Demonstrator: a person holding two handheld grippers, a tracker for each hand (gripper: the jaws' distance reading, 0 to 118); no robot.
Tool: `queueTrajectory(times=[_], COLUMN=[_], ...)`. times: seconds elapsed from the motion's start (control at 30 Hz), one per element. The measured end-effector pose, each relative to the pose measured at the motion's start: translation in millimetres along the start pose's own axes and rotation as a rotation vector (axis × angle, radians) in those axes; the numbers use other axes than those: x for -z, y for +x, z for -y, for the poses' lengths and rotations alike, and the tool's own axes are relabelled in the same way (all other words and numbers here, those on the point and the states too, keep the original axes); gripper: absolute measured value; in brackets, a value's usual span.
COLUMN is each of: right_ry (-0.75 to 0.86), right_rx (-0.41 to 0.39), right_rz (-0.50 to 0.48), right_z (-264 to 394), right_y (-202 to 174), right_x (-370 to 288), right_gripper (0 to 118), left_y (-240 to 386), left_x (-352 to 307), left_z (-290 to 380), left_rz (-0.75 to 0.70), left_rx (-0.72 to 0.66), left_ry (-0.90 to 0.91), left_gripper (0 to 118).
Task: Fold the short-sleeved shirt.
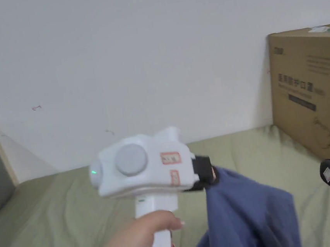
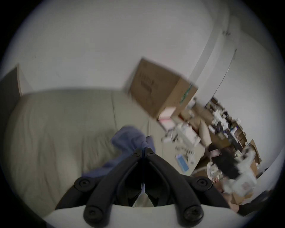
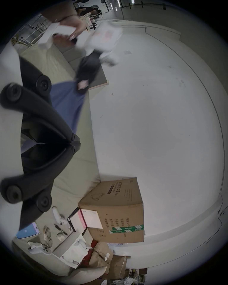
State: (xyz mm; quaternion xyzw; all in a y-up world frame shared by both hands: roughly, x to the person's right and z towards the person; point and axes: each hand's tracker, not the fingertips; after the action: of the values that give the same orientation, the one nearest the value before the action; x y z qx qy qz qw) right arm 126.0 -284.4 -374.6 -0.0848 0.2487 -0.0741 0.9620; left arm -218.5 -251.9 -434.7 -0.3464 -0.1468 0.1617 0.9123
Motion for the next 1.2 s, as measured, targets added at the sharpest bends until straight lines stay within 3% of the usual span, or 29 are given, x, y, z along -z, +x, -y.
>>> queueTrajectory(times=[0.17, 0.23, 0.3, 0.33, 0.37, 0.4, 0.53, 0.63, 0.8, 0.87, 0.93, 0.97, 1.0, 1.07, 1.13, 1.2], right_ry=[-0.094, -0.13, -0.152, -0.163, -0.174, -0.181, -0.195, -0.19, -0.105, -0.057, -0.012, 0.014, 0.035, 0.079, 0.106, 0.132], right_rx=[0.041, 0.039, 0.036, 0.036, 0.034, 0.032, 0.024, 0.015, -0.007, -0.009, -0.007, -0.004, -0.003, -0.003, -0.008, -0.026], right_rz=[0.033, 0.04, 0.041, 0.038, 0.035, 0.034, 0.025, 0.009, 0.005, 0.006, 0.011, 0.014, 0.02, 0.043, 0.051, 0.051], right_z=[21.8, 31.7, 39.6, 42.8, 45.6, 47.2, 47.3, 38.7, 21.3, 18.0, 17.0, 17.4, 17.9, 20.4, 21.9, 23.5], right_y=[19.8, 23.2, 24.9, 25.5, 25.7, 25.3, 21.5, 15.0, 2.4, -1.7, -5.8, -7.5, -9.1, -13.5, -16.1, -18.3], right_x=[6.2, 9.4, 11.5, 12.5, 13.7, 15.0, 19.0, 20.4, 11.5, 7.1, 1.1, -1.8, -4.4, -10.7, -14.7, -16.9], right_gripper=[0, 0, 0, 0, 0, 0, 0, 0, 0, 0, 0, 0, 0, 0, 0, 0], left_y=[-35.0, -45.0, -55.4, -53.3, -56.8, -60.0, -62.2, -57.3, -37.4, -27.8, -24.0, -22.7, -22.2, -20.8, -25.0, -31.5], left_x=[121.9, 144.5, 153.8, 153.1, 150.7, 149.7, 120.2, 73.5, -31.9, -67.8, -94.3, -105.0, -109.2, -120.2, -122.7, -125.1], left_z=[64.3, 90.9, 102.9, 110.2, 110.5, 109.9, 93.4, 70.1, 70.6, 90.9, 114.4, 126.0, 132.9, 149.9, 157.8, 164.6], left_rz=[0.008, 0.019, 0.018, 0.007, -0.015, -0.012, -0.009, -0.054, -0.268, -0.338, -0.385, -0.416, -0.441, -0.507, -0.576, -0.506], left_rx=[-0.276, -0.388, -0.458, -0.488, -0.51, -0.516, -0.484, -0.402, -0.136, -0.039, 0.012, 0.022, 0.019, 0.0, -0.014, -0.044], left_ry=[-0.368, -0.413, -0.43, -0.427, -0.426, -0.429, -0.376, -0.223, 0.291, 0.495, 0.648, 0.705, 0.738, 0.766, 0.773, 0.755], left_gripper=[0, 1, 12, 37, 93, 110, 106, 106, 106, 100, 88, 73, 55, 0, 0, 0])
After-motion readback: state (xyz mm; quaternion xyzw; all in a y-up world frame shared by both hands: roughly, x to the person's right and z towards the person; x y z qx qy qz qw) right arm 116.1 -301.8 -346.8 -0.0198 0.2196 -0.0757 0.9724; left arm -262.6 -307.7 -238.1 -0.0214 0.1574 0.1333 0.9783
